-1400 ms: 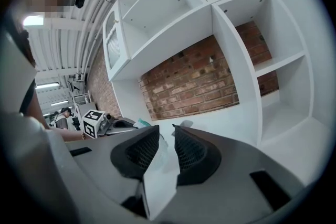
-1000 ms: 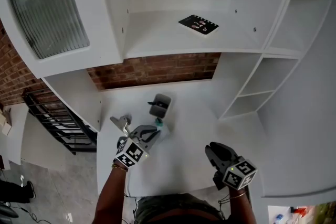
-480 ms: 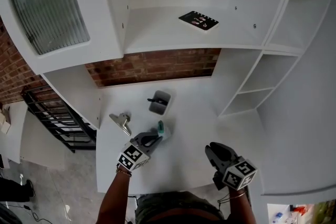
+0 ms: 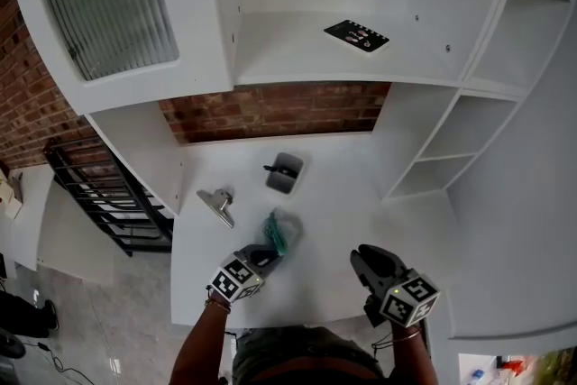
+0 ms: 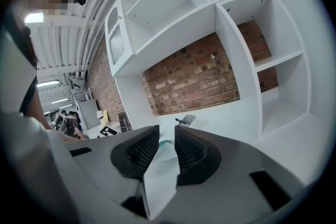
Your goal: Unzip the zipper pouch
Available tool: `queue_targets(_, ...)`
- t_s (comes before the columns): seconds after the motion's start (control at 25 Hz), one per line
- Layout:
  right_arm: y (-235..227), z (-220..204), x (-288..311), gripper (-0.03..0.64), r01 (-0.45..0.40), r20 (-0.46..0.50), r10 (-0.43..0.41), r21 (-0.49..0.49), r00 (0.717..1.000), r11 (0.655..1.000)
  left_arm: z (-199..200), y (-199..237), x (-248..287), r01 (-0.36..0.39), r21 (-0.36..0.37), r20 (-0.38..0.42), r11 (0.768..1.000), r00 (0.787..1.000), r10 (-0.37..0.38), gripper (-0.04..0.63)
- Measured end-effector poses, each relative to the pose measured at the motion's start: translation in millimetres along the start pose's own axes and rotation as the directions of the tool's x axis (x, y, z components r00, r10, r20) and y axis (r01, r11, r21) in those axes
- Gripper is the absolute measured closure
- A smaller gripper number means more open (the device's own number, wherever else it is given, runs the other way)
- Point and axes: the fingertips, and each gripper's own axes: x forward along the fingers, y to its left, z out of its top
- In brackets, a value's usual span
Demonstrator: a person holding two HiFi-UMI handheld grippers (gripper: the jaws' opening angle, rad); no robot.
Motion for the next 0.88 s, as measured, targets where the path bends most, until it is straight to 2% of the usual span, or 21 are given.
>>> queue_targets(0.32,13.2,-4.0,1.0,0.525,-0.018,-0.005,0.018,-0.006,1.000,1.000,-28.7,-15.3,-5.4,0.009,-0.085,-0.052,0.996,0.999,-0.013,0.577)
queue_targets(0.64,24.3,-9.2,-1.0,0.525,-0.028,-0.009,0.027,-0.008,1.000,1.000,-49.4,-34.6,-9.4,0.020,-0.104,-0.093,0.994,0.995,-0.030,0.526)
queue_targets(0.84,28.5,-13.4,0.1,0.525,-0.039,-0.008,0.039,-0.003,0.999,0.999,-51.8,-41.3,-16.8,0.009,-0.115,-0.078,0.993,0.997,-0.018,0.514)
queue_targets(0.88,29.9,-13.8,1.0,0.525,-0.042,-0.010,0.042,-0.004,0.999,0.999,-51.9,-42.6,-18.7,0.007,-0.118,-0.073,0.993,0.997,-0.016,0.489)
